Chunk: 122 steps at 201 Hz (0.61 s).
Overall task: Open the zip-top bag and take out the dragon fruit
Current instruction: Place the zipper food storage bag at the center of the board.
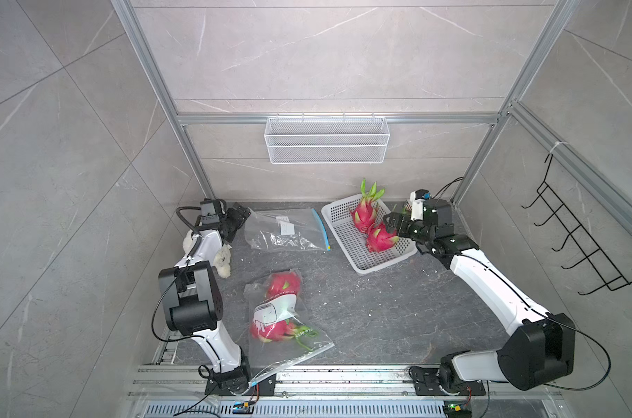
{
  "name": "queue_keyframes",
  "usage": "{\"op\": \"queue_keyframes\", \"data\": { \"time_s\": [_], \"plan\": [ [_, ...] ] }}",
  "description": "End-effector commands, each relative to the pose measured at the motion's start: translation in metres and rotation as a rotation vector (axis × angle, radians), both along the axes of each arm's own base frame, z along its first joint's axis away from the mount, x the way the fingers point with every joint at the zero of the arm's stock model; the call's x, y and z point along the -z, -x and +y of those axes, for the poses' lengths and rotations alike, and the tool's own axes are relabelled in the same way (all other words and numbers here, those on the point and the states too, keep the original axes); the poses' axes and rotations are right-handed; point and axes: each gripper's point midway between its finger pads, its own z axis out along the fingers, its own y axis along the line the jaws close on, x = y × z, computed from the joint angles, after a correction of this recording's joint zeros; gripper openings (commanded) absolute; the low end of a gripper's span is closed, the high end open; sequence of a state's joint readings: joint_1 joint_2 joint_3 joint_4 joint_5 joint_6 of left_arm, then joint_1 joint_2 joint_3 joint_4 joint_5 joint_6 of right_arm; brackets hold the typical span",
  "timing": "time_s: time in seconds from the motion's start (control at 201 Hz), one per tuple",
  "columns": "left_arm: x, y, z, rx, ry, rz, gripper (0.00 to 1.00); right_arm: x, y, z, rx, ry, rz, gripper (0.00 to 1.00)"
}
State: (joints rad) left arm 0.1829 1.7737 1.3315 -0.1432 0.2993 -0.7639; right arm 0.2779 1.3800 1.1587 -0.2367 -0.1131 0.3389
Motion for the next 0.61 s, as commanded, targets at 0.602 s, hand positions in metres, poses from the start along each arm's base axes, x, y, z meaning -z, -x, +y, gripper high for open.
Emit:
{"op": "queue_keyframes", "data": {
  "time_s": [0.602],
  "plan": [
    [-0.028,0.106,-0.032,0.124,0.043,-0.049,1.0,0.122,0.243,0.269,-0.918,0.01,0.199,0.88]
  ]
}}
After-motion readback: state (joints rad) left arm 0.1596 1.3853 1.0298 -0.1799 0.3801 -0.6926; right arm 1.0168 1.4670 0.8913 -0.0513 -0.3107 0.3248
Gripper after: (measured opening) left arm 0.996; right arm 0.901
